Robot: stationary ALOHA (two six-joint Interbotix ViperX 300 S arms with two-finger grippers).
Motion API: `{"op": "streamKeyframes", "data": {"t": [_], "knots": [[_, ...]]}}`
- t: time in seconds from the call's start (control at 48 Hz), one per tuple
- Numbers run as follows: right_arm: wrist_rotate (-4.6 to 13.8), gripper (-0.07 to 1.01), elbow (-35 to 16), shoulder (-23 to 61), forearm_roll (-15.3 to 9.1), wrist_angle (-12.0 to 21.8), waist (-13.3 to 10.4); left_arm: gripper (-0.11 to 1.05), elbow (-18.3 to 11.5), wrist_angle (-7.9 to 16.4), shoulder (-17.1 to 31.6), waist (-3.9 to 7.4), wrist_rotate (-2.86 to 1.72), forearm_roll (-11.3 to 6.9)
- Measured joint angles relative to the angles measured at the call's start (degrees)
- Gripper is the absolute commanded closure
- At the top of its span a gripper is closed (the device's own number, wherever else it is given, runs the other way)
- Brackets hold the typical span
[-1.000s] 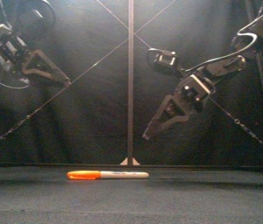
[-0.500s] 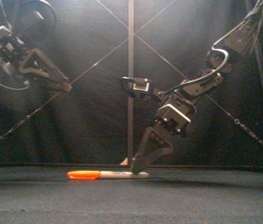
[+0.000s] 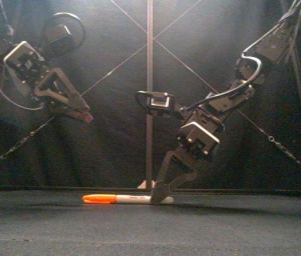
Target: Uncap the pen
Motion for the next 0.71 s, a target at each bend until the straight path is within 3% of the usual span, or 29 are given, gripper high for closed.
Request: {"op": "streamKeyframes", "data": {"t": [0.104,0.292,0.417,0.542,0.583,0.708], "knots": [[0.0,0.38,0.0,-1.7,-0.3,0.3,-0.2,0.15,-1.4,1.8,1.8,0.26,0.0,0.0],[0.0,0.38,0.1,-1.8,-0.6,0.3,-0.2,0.11,-2.8,2.2,5.2,1.67,-0.18,0.0],[-0.09,0.38,0.0,-1.8,-0.6,0.3,-0.2,0.07,-4.0,3.1,7.9,2.11,0.0,0.0],[-0.09,0.38,0.1,-1.9,-0.6,0.4,-0.2,0.08,-5.2,3.9,10.3,2.99,-0.18,0.09],[-0.09,0.38,0.0,-1.8,-0.6,0.3,-0.2,0.08,-5.4,4.2,10.8,3.08,0.09,0.26],[-0.18,0.38,0.0,-1.9,-0.6,0.3,-0.2,0.1,-6.1,4.9,12.5,3.6,0.0,0.53]]}}
